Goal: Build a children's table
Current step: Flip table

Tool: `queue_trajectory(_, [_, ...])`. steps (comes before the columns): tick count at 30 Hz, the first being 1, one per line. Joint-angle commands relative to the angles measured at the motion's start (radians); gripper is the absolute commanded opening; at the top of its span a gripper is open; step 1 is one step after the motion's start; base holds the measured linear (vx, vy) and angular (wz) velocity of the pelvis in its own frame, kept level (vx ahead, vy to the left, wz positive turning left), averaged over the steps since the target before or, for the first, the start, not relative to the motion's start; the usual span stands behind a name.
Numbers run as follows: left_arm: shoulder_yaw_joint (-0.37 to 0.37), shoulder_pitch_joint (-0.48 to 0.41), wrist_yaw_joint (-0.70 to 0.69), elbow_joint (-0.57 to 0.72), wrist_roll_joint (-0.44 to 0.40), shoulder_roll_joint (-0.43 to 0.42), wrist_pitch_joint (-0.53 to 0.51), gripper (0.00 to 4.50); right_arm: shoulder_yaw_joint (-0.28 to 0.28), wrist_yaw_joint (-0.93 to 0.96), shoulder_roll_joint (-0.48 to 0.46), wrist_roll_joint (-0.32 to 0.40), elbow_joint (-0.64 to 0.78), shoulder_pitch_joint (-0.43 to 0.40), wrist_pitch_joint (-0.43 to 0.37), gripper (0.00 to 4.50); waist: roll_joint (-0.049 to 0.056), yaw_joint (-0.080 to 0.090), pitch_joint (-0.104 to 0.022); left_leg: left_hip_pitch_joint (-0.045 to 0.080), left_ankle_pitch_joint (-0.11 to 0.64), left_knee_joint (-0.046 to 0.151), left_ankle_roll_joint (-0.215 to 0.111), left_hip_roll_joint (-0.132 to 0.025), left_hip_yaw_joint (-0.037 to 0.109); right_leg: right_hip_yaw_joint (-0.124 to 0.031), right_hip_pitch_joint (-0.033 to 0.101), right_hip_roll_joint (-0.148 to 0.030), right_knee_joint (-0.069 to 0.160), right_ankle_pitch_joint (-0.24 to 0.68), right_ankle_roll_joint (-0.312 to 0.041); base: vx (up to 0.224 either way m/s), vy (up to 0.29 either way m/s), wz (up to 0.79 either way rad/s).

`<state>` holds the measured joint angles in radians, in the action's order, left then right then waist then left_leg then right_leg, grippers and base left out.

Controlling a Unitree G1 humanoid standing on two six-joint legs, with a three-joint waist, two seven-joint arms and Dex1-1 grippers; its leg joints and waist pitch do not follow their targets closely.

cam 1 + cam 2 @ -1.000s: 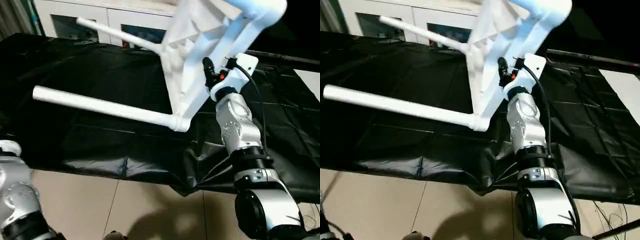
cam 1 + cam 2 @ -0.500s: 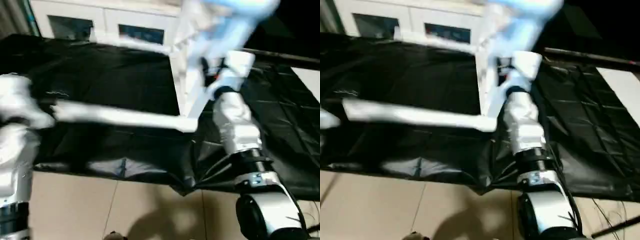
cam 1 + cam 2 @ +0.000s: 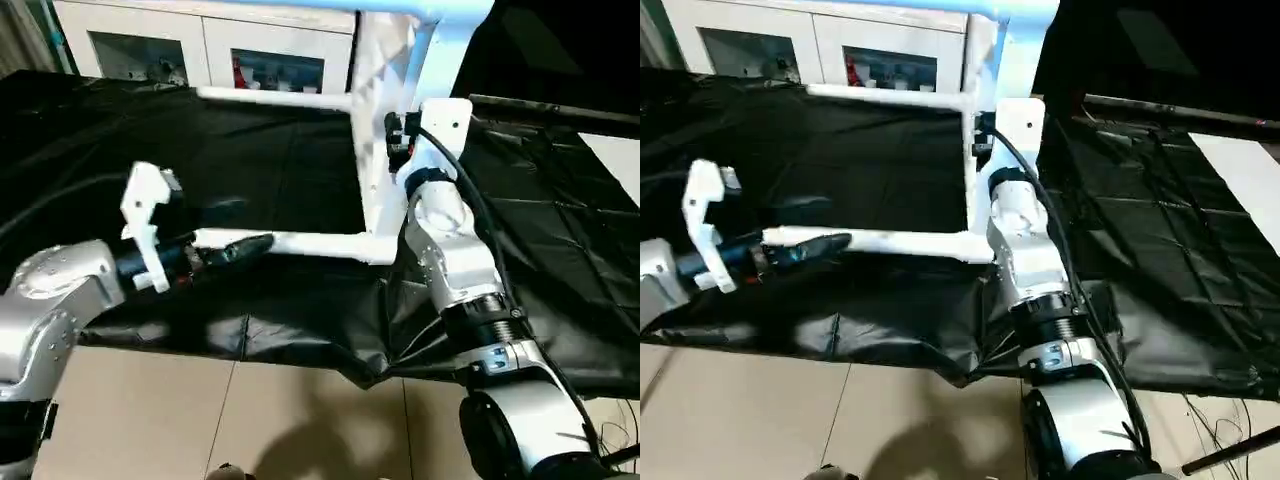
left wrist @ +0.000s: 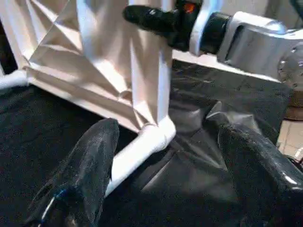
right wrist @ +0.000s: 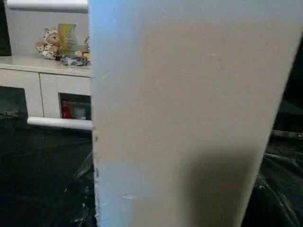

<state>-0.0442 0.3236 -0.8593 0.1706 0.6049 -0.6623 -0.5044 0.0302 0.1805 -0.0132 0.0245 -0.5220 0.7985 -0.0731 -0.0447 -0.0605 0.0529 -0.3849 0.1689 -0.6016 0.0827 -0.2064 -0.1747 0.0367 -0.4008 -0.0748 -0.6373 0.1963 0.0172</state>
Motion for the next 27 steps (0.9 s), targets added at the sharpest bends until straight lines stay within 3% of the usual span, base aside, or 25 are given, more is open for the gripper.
queue_trajectory(1, [0.017,0.014,0.003,0.015,-0.004,-0.012,-0.023,3.78,0.0,0.006,0.008,-0.015,-0.042,-0.009,-0.039,1.87,0.029,0.012,-0.062,0.03,0.312,0.082,0.131,-0.005,-0.001,-0.033,0.025,-0.029,0.066,0.174,-0.112,0.0,0.0,0.0])
queue_trajectory(5, [0.025,0.022,0.02,0.026,-0.038,-0.013,-0.026,3.78,-0.019,-0.026,0.026,-0.026,-0.074,-0.003,-0.04,1.87,0.024,0.014,-0.061,0.029,0.302,0.08,0.123,-0.007,-0.001,-0.034,0.024,-0.03,0.066,0.195,-0.11,0.0,0.0,0.0])
queue_trajectory(7, [0.032,0.022,0.038,0.043,-0.072,-0.021,-0.019,3.78,-0.026,-0.027,0.042,-0.042,-0.086,0.005,-0.045,1.87,0.017,0.014,-0.06,0.029,0.306,0.08,0.118,-0.007,-0.003,-0.034,0.023,-0.031,0.069,0.216,-0.108,0.0,0.0,0.0])
queue_trajectory(9, [0.031,0.026,0.063,0.05,-0.102,-0.021,-0.003,3.78,-0.026,-0.022,0.05,-0.049,-0.091,0.009,-0.043,1.87,0.019,0.013,-0.059,0.03,0.312,0.079,0.118,-0.008,-0.002,-0.035,0.021,-0.032,0.071,0.234,-0.104,0.0,0.0,0.0])
queue_trajectory(12, [0.035,0.043,0.107,0.035,-0.168,-0.027,0.032,3.95,-0.02,-0.021,0.051,-0.05,-0.095,0.011,-0.033,2.57,0.018,0.011,-0.059,0.03,0.321,0.079,0.117,-0.007,-0.001,-0.035,0.02,-0.032,0.073,0.257,-0.093,0.0,0.0,0.0])
queue_trajectory(13, [0.041,0.064,0.16,0.005,-0.262,-0.036,0.108,4.12,-0.017,-0.025,0.052,-0.051,-0.097,0.013,-0.018,2.6,0.017,0.009,-0.058,0.028,0.321,0.08,0.115,-0.009,0.0,-0.035,0.021,-0.033,0.077,0.266,-0.085,0.0,0.0,0.0])
queue_trajectory(15, [0.053,0.066,0.169,0.006,-0.312,-0.044,0.157,4.12,-0.015,-0.03,0.052,-0.043,-0.097,0.012,0.003,2.66,0.015,0.01,-0.061,0.023,0.307,0.081,0.115,-0.008,0.003,-0.034,0.026,-0.035,0.074,0.255,-0.085,0.0,0.0,0.0])
queue_trajectory(18, [0.08,0.067,0.19,0.004,-0.398,-0.046,0.253,4.49,-0.013,-0.059,0.051,-0.026,-0.079,0.0,0.05,3.02,0.012,0.007,-0.065,0.022,0.269,0.077,0.106,-0.01,0.0,-0.034,0.026,-0.036,0.069,0.188,-0.097,0.0,0.0,0.0])
queue_trajectory(20, [0.083,0.071,0.21,-0.003,-0.426,-0.038,0.291,4.5,-0.015,-0.077,0.055,-0.023,-0.063,-0.01,0.072,3.19,0.014,0.007,-0.067,0.02,0.231,0.075,0.102,-0.01,-0.001,-0.033,0.029,-0.035,0.061,0.131,-0.109,0.0,0.0,0.0])
queue_trajectory(21, [0.094,0.077,0.248,-0.022,-0.483,-0.04,0.34,4.5,-0.016,-0.105,0.06,-0.013,-0.036,-0.03,0.105,3.33,0.017,0.006,-0.067,0.02,0.216,0.073,0.098,-0.009,-0.002,-0.033,0.03,-0.034,0.059,0.102,-0.114,0.0,0.0,0.0])
queue_trajectory(23, [0.105,0.084,0.29,-0.046,-0.541,-0.049,0.374,4.5,-0.012,-0.128,0.062,0.0,-0.012,-0.049,0.138,3.46,0.014,0.005,-0.07,0.02,0.194,0.069,0.089,-0.008,-0.003,-0.034,0.034,-0.033,0.055,0.059,-0.113,0.0,0.0,0.0])
queue_trajectory(24, [0.107,0.086,0.342,-0.07,-0.597,-0.06,0.413,4.5,-0.008,-0.15,0.064,0.013,0.011,-0.066,0.179,3.46,0.023,0.004,-0.07,0.018,0.186,0.069,0.085,-0.008,-0.001,-0.033,0.036,-0.033,0.055,0.04,-0.113,0.0,0.0,0.0])
queue_trajectory(27, [0.105,0.085,0.492,-0.129,-0.748,-0.082,0.536,4.5,-0.015,-0.194,0.074,0.023,0.065,-0.116,0.273,3.82,0.025,0.005,-0.071,0.018,0.192,0.067,0.078,-0.008,0.001,-0.033,0.039,-0.032,0.055,0.025,-0.115,0.0,0.0,0.0])
